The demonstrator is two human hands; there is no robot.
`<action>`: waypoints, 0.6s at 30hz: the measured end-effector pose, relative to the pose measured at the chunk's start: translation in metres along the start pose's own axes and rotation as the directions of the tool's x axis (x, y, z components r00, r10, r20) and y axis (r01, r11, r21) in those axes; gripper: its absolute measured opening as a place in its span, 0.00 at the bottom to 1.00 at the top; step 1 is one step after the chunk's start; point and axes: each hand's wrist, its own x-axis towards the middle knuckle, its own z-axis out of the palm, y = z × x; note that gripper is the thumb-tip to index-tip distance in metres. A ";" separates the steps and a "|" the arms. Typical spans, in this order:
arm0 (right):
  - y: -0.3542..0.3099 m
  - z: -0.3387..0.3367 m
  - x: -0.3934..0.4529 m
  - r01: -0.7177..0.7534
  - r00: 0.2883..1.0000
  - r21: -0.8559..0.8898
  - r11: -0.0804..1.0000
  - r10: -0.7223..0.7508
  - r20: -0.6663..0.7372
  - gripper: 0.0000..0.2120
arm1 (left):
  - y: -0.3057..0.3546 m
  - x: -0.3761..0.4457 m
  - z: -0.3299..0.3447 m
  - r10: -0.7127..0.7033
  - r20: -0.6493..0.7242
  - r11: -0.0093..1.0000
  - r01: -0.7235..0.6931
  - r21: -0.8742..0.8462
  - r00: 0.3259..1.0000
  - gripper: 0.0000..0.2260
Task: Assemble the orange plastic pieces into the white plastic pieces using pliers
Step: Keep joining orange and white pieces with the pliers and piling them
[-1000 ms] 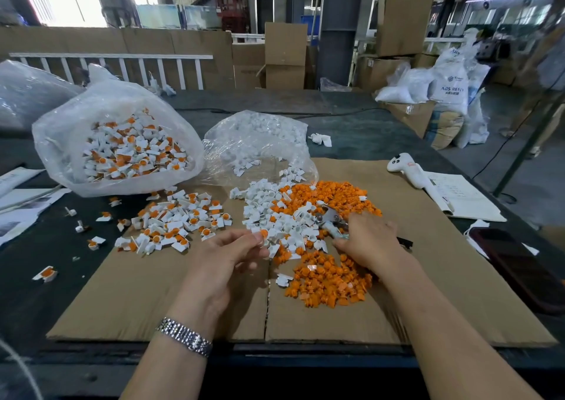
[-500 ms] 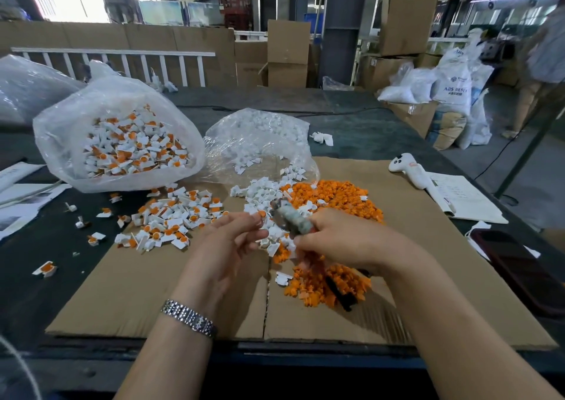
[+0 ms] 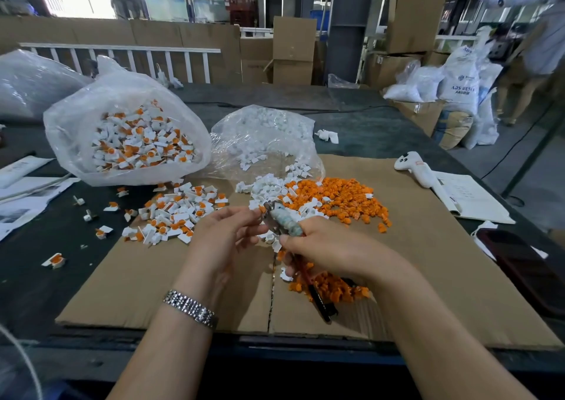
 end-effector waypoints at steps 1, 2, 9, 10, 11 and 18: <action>-0.001 0.001 0.000 0.003 1.000 0.000 1.000 -0.003 0.002 0.11 | 0.000 0.000 0.000 -0.003 0.000 1.000 0.003 0.005 1.000 0.04; -0.002 0.002 -0.001 0.006 1.000 0.000 1.000 -0.006 0.005 0.11 | 0.000 0.000 0.000 -0.006 0.001 1.000 0.006 0.010 1.000 0.04; -0.002 0.011 -0.003 0.031 0.998 -0.056 0.998 -0.033 -0.049 0.14 | -0.001 -0.001 -0.003 -0.013 -0.008 1.000 0.013 0.015 1.000 0.03; -0.001 0.014 -0.001 0.029 0.997 -0.053 0.998 -0.033 -0.069 0.15 | -0.001 -0.002 -0.003 -0.010 -0.012 1.000 0.010 -0.001 1.000 0.02; 0.000 0.017 0.000 0.029 0.995 -0.057 0.998 -0.034 -0.090 0.15 | -0.001 -0.003 -0.003 -0.006 -0.020 1.000 0.005 -0.018 1.000 0.02; 0.004 0.031 0.005 0.025 0.969 -0.157 0.987 -0.063 -0.241 0.15 | -0.003 -0.005 0.001 0.032 -0.065 0.999 -0.030 0.023 0.997 0.03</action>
